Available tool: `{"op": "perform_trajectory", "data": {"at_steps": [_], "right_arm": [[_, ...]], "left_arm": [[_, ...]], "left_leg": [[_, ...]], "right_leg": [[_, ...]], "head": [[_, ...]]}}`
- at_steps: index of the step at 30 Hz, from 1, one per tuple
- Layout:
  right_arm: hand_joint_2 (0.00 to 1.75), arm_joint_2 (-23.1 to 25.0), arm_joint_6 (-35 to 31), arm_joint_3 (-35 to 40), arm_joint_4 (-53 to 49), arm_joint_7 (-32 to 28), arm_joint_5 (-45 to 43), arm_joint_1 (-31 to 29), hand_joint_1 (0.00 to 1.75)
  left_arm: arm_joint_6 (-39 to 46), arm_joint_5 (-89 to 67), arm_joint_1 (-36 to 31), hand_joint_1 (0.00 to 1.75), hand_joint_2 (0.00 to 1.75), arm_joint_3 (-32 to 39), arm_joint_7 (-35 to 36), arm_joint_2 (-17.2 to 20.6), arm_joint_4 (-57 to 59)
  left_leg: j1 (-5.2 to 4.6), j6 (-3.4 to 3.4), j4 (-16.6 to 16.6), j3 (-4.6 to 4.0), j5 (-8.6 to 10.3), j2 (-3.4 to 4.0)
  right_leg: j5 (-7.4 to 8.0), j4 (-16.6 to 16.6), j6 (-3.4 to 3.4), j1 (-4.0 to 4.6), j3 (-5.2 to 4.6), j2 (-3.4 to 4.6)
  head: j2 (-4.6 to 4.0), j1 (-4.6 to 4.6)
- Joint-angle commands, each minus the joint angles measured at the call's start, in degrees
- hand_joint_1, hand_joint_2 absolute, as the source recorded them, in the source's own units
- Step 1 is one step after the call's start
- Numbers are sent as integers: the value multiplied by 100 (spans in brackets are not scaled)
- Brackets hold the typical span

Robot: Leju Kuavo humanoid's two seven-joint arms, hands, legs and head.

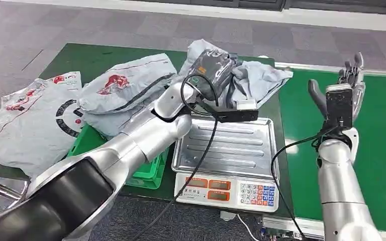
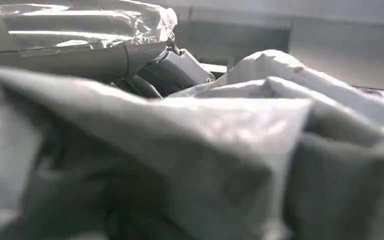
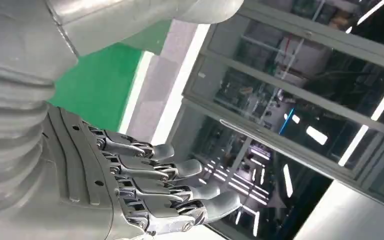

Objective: Moved the parcel from conveyor to table for the left to box.

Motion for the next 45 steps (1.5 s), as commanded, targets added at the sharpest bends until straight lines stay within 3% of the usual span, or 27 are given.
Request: {"op": "perform_trajectory", "data": {"at_steps": [1,4,6,9,13,14,16,17,28,34,38,40,42,43,44,45], "right_arm": [[175,-66,12,154,321,-33,-106,-33,0],[175,-80,12,181,284,-31,-124,-3,0],[175,-83,21,225,191,-41,-146,137,0],[175,144,-50,253,163,55,1,198,0],[175,306,-222,222,85,291,250,253,0],[175,268,-204,197,-2,348,281,312,0],[175,206,-131,168,-65,395,296,375,0],[175,187,-111,159,-68,401,297,397,0],[175,191,-101,152,-56,397,294,395,0],[175,190,-17,146,74,387,394,624,0],[175,88,67,102,244,379,406,462,0],[175,17,130,68,206,368,394,502,0],[175,-103,256,-4,112,384,306,523,0],[175,-153,292,-49,114,394,266,500,0],[175,-224,426,-73,113,428,179,517,0],[175,-250,451,-112,84,425,146,568,0]], "left_arm": [[67,-167,-209,175,175,434,-10,45,142],[129,-431,-228,175,175,395,140,64,207],[202,-1197,-246,175,175,203,898,245,444],[576,-1973,-203,175,175,173,1930,736,749],[653,-2557,-152,175,175,285,2749,1320,974],[604,-2633,-103,175,175,371,2862,1482,995],[705,-2774,16,175,175,498,3002,1703,986],[740,-2783,72,175,175,546,2993,1763,977],[704,-2817,66,175,175,558,3023,1705,967],[669,-3050,729,175,175,1034,3343,2058,917],[-416,-3123,788,175,175,1208,3126,1929,1103],[-1343,-2317,973,175,175,1871,2096,1729,1088],[-2770,-2569,1013,175,175,1636,1894,1711,1181],[-2782,-2569,1063,175,175,1644,1896,1727,1140],[-3472,-2642,990,175,175,1501,1625,1750,1212],[-3620,-2705,956,175,175,1415,1649,1768,1244]], "left_leg": [[2,-1,-1,9,-6,15],[2,-1,1,8,-7,21],[6,-1,-6,19,-7,28],[1,-2,-9,24,-8,39],[2,-8,-15,34,-11,81],[1,-6,-10,26,-8,60],[6,-11,-22,43,-8,87],[2,-12,-20,33,-1,61],[8,-14,-10,9,3,29],[4,-16,-29,36,2,43],[7,-16,-19,26,-1,47],[6,-15,-19,20,3,33],[8,-14,-18,17,4,20],[9,-12,-22,24,4,17],[10,-10,-26,30,4,19],[9,-11,-16,18,3,16]], "right_leg": [[-1,-4,-5,3,7,6],[0,-2,-5,4,4,11],[2,-13,-8,9,16,13],[3,-8,-7,3,11,29],[9,-8,-13,6,8,65],[5,1,-10,3,4,49],[11,-9,-21,10,9,70],[7,-3,-16,6,3,47],[3,1,-15,9,-1,24],[6,-15,-18,7,19,34],[4,-6,-19,11,6,32],[3,-6,-16,10,2,21],[0,-6,-14,15,4,10],[-2,-11,-15,13,12,5],[0,-18,-16,14,19,4],[-1,-6,-14,11,7,5]], "head": [[0,0],[0,0],[0,0],[0,0],[0,0],[0,0],[0,0],[0,0],[0,0],[0,0],[0,0],[0,-2],[0,0],[0,-2],[0,0],[0,-2]]}}
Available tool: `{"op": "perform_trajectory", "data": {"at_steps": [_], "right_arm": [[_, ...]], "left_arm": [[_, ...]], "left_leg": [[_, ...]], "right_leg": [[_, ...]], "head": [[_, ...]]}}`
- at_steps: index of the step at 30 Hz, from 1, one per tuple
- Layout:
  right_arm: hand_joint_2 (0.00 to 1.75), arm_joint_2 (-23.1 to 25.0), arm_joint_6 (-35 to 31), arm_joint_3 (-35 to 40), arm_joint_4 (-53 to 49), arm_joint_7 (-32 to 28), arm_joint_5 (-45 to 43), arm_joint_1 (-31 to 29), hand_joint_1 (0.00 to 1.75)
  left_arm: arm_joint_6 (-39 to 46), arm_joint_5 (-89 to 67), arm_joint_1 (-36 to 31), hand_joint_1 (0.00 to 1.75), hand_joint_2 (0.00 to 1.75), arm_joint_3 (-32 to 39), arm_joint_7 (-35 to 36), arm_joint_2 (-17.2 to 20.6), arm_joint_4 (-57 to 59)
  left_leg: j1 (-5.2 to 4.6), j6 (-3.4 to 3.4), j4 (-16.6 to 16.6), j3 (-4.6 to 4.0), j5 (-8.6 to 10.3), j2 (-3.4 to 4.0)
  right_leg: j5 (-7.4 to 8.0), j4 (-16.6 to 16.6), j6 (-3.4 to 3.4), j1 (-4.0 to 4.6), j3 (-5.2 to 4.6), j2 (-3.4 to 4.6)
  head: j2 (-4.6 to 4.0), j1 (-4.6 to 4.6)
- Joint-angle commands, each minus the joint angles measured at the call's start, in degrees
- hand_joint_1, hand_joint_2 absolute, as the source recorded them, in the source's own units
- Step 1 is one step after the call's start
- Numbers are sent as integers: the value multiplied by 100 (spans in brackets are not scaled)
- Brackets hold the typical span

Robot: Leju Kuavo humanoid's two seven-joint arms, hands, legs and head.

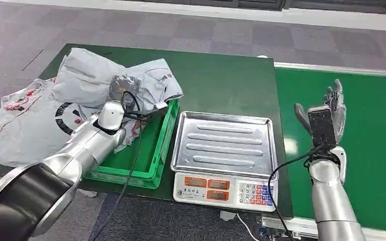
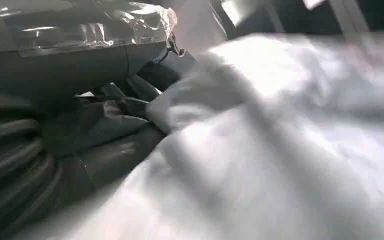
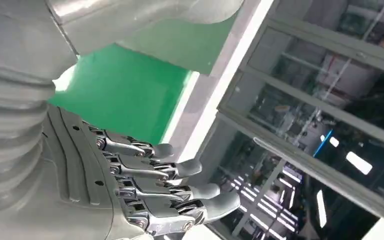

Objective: Moved the parcel from conveyor to table for the left to box.

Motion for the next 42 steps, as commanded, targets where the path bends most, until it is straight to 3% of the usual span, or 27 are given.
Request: {"op": "perform_trajectory", "data": {"at_steps": [1,6,7,12,15,18,20,21,23,34,39,42], "right_arm": [[175,-328,325,-185,103,41,-261,67,0],[175,-213,314,-357,-844,-78,-161,1230,0],[175,-176,310,-375,-1025,-79,-101,1466,0],[175,-44,355,-482,-1517,105,65,1887,0],[175,-14,377,-496,-1676,219,141,1947,0],[175,-14,377,-496,-1676,219,141,1947,0],[175,21,370,-524,-1737,242,156,1994,0],[175,136,316,-622,-1995,301,277,2241,0],[175,149,291,-636,-2046,299,282,2308,0],[175,304,211,-534,-2163,294,390,2206,0],[175,303,183,-432,-2107,324,471,2094,0],[175,215,216,-390,-2152,271,325,2198,0]], "left_arm": [[-2552,-339,16,175,175,201,-601,-97,456],[-2438,-116,135,175,175,469,-573,16,426],[-2312,-132,178,3,175,495,-516,31,420],[-722,399,346,0,175,1310,-274,-42,161],[-130,569,349,0,175,1532,-435,-79,-46],[-130,569,349,0,175,1532,-435,-79,-46],[133,691,363,0,175,1668,-559,-111,-111],[1030,1157,346,0,175,2145,-1153,-364,-343],[1244,1335,301,0,175,2276,-1339,-464,-381],[1717,2202,351,0,175,2572,-2311,-734,-863],[1210,2919,208,0,175,2631,-2726,-990,-935],[413,3743,183,0,175,2810,-2947,-1160,-898]], "left_leg": [[1,6,-4,17,-6,13],[-3,3,-23,53,-8,7],[0,0,-31,69,-9,8],[-3,-6,-19,74,-22,10],[-5,-5,-12,60,-23,17],[-5,-5,-12,60,-23,17],[-4,-5,-14,62,-22,21],[1,-8,-13,55,-20,21],[5,-11,-11,54,-18,8],[2,-8,-9,46,-20,15],[4,-8,-4,38,-21,21],[4,-7,-2,34,-21,10]], "right_leg": [[-1,-13,0,4,21,1],[-1,-31,-4,1,61,-5],[-2,-40,-6,4,75,-7],[-14,-21,-13,3,72,-5],[-13,-10,-12,6,56,3],[-13,-10,-12,6,56,3],[-11,-14,-13,7,57,4],[-12,-17,-16,13,50,1],[-17,-17,-18,14,53,-13],[-17,-16,-17,6,46,-4],[-15,-12,-17,8,37,3],[-17,-12,-15,8,37,-7]], "head": [[0,0],[0,0],[0,0],[0,0],[0,0],[0,0],[0,0],[0,0],[0,0],[0,0],[0,0],[0,0]]}}
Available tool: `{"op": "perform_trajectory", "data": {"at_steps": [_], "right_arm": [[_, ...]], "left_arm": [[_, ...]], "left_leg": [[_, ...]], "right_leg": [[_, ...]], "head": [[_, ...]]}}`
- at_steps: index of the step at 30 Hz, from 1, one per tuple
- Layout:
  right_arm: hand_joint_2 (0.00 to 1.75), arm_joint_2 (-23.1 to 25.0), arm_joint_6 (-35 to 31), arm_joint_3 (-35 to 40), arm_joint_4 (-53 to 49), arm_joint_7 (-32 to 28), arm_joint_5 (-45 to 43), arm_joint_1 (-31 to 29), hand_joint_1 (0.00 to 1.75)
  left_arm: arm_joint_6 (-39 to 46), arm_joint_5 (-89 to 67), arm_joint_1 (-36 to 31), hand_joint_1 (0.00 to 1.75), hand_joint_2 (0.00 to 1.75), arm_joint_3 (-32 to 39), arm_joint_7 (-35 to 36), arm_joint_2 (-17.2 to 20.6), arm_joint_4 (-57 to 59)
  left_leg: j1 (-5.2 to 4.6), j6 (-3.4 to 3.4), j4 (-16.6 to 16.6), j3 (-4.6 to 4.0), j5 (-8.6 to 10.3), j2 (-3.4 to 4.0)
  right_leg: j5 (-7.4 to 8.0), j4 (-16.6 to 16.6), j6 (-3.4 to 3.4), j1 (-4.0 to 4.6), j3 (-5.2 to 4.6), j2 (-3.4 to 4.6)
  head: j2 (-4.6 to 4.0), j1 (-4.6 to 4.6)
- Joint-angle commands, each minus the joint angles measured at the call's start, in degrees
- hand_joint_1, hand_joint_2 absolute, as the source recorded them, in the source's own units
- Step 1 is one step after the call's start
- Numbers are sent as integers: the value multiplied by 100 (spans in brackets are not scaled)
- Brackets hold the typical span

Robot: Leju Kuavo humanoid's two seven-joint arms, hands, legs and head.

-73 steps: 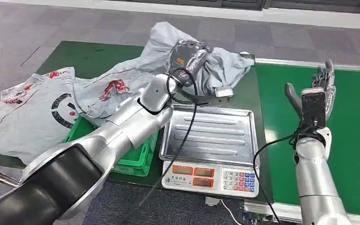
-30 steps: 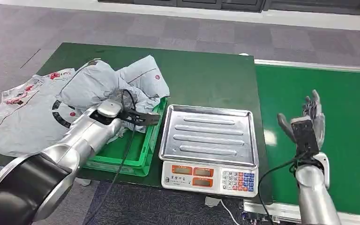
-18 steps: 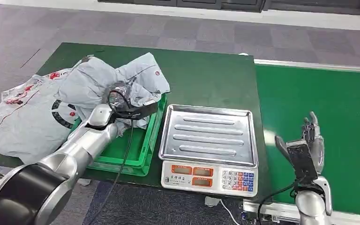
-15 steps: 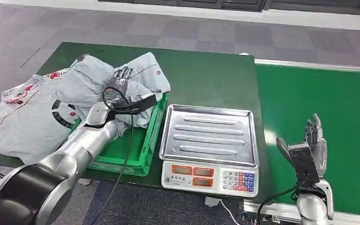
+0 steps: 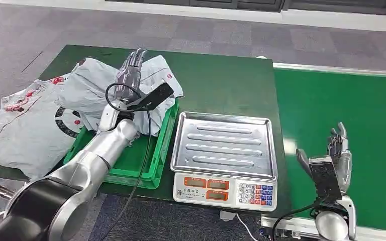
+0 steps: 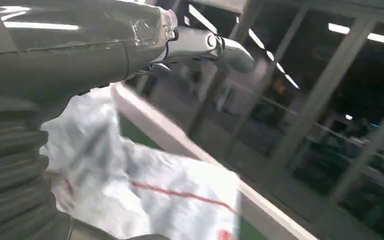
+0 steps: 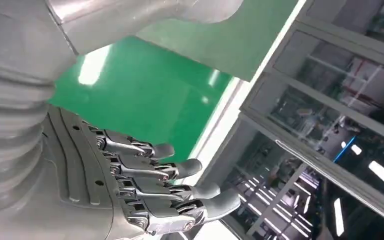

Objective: Moved the parcel from conveyor to table for the left to box.

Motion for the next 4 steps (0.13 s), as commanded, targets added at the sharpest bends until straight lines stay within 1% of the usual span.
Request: {"op": "perform_trajectory", "data": {"at_steps": [1,3,4], "right_arm": [[175,80,39,9,63,-31,-234,-111,0],[175,28,170,14,114,-103,-452,-115,0],[175,9,329,30,206,-157,-665,-197,0]], "left_arm": [[-1418,1348,-289,0,175,650,-375,-490,141],[-2041,1827,-269,0,175,695,-439,-500,171],[-2621,2286,-233,0,175,790,-652,-503,136]], "left_leg": [[8,3,1,5,-5,4],[4,3,0,6,-4,6],[3,2,2,0,-4,6]], "right_leg": [[-2,-10,-4,10,12,-11],[-2,-9,-3,7,12,-7],[-1,-3,-2,4,3,-1]], "head": [[0,0],[0,0],[0,0]]}}
